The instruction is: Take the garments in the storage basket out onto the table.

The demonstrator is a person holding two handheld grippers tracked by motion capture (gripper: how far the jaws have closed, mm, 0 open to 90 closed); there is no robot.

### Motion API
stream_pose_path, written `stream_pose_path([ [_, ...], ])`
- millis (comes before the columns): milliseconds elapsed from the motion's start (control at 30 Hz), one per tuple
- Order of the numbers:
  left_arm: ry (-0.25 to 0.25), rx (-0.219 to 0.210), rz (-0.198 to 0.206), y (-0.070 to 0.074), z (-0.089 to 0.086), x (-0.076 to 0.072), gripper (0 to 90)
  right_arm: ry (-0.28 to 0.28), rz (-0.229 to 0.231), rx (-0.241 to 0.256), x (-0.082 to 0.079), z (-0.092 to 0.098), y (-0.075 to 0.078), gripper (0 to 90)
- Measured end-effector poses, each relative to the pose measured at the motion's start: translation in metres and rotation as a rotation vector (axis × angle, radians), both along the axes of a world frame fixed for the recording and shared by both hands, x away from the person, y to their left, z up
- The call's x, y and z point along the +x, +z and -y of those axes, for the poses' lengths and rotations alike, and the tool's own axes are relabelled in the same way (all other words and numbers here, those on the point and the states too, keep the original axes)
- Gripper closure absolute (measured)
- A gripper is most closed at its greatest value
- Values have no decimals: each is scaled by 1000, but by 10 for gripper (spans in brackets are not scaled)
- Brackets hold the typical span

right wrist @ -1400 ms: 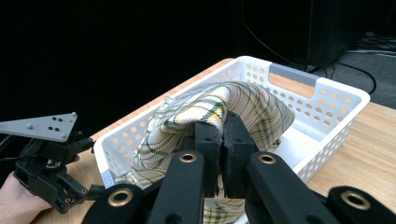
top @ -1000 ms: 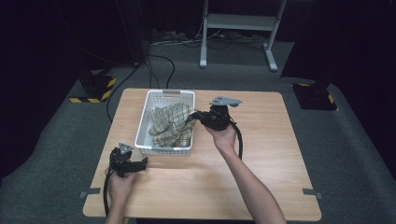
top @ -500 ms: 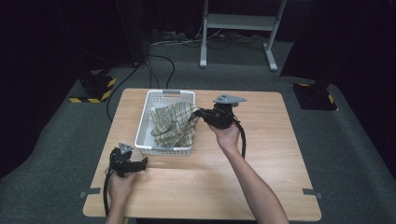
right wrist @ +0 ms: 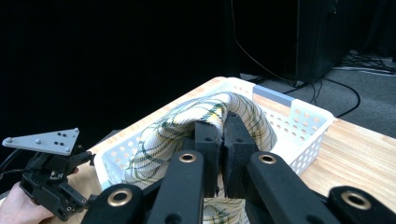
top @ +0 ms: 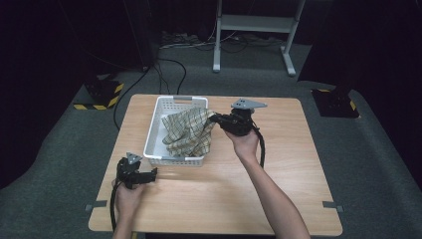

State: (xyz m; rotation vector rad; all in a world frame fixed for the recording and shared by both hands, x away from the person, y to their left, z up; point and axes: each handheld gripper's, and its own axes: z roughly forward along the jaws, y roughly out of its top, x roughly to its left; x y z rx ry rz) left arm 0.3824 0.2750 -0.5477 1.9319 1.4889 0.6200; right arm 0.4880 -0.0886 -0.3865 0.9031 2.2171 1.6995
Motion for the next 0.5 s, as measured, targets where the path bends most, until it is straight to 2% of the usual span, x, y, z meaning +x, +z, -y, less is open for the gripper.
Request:
stream_pose_path([
  [500, -1, 1, 0, 0, 0, 0, 49, -13, 15, 19, -1, 7, 5, 875],
])
